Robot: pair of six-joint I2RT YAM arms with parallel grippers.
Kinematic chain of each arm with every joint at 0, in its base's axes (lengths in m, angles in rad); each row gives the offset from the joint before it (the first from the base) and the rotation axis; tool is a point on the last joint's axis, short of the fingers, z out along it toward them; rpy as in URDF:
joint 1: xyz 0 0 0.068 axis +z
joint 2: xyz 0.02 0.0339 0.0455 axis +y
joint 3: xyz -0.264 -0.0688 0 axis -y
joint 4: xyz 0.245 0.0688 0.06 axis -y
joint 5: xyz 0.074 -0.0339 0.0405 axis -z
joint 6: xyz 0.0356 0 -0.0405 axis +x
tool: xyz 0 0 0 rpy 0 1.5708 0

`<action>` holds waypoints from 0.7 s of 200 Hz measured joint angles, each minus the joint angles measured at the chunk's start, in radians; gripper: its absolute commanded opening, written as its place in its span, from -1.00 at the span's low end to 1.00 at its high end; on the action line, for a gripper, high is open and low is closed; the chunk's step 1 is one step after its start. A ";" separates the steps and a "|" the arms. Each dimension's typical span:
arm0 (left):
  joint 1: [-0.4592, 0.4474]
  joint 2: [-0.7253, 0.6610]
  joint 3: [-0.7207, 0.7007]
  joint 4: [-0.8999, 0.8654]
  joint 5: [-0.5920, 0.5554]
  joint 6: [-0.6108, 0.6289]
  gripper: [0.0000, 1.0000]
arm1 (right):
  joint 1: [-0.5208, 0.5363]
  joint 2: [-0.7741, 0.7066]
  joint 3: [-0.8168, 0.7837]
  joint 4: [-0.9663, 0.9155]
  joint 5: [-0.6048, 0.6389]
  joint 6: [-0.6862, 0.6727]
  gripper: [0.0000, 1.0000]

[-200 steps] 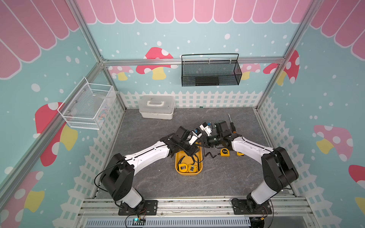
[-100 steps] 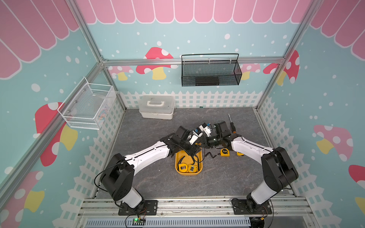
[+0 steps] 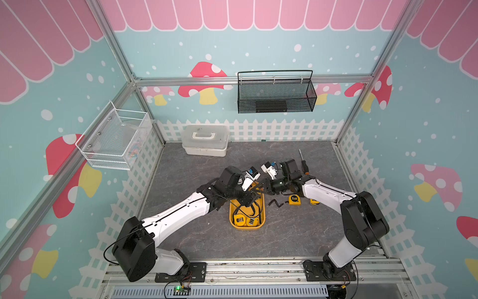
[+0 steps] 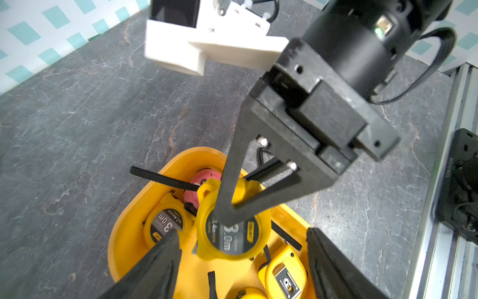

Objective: Take the tape measure out of the storage box
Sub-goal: Place the tape measure at the center of the board.

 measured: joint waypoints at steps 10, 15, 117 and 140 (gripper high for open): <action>0.002 -0.031 -0.014 -0.002 -0.015 -0.002 0.57 | -0.007 0.000 0.000 0.000 0.000 0.000 -0.44; 0.004 -0.046 -0.021 -0.005 -0.022 -0.003 0.57 | -0.010 0.000 0.001 0.000 0.000 0.000 -0.44; 0.077 -0.129 -0.054 -0.019 -0.069 -0.018 0.58 | -0.159 -0.089 -0.050 -0.012 0.000 -0.008 -0.45; 0.077 -0.105 -0.054 -0.019 -0.068 -0.018 0.58 | -0.245 -0.153 -0.086 -0.048 0.003 -0.031 -0.45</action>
